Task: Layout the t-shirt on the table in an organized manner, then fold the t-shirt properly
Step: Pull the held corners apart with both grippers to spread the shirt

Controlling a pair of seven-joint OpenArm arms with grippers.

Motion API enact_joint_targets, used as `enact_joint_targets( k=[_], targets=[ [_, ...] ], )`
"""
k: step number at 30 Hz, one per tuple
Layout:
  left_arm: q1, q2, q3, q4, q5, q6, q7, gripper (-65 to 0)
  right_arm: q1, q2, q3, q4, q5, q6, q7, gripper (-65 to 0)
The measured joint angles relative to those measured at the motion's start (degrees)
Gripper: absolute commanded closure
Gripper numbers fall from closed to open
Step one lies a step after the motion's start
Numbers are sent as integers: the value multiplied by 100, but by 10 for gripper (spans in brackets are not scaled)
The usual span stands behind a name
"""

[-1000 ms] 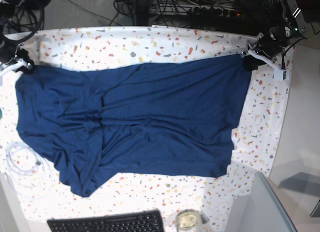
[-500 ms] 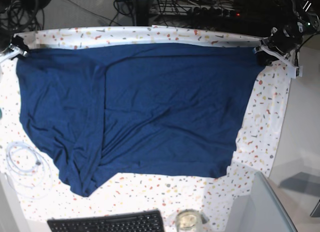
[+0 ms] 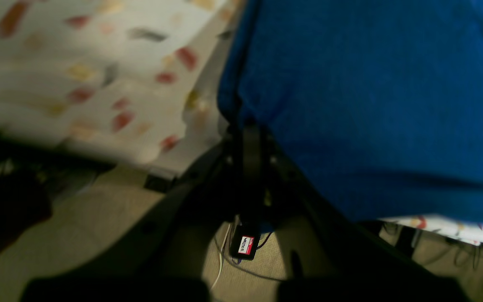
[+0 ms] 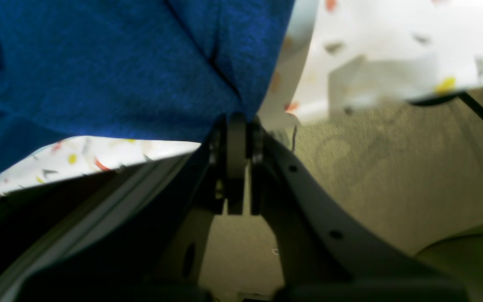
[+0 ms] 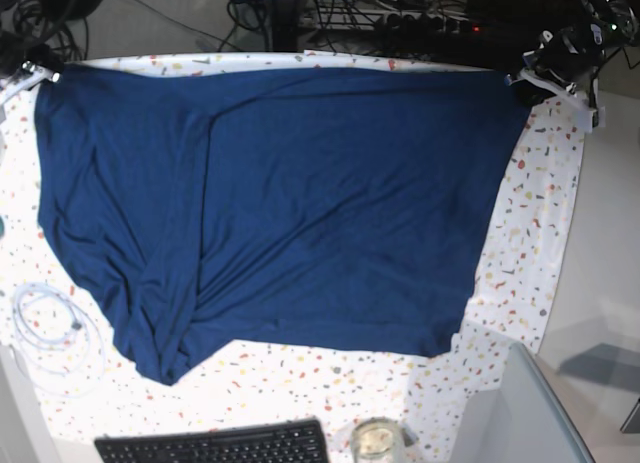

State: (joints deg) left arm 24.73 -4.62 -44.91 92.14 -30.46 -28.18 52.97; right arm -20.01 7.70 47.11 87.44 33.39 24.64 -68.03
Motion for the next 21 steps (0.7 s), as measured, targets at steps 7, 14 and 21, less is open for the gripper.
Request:
enact_joint_targets(
  k=[7, 14, 21],
  targets=[
    [-55, 142, 33, 149, -2, 122, 4, 0, 94, 2, -50, 81, -2, 0, 4, 0],
    [-74, 129, 31, 470, -20, 127, 31, 0, 166, 17, -164, 74, -35, -529, -39, 0],
    [-457, 116, 686, 415, -2, 732, 50, 0, 518, 0, -501, 83, 85, -1193, 7, 0]
  ],
)
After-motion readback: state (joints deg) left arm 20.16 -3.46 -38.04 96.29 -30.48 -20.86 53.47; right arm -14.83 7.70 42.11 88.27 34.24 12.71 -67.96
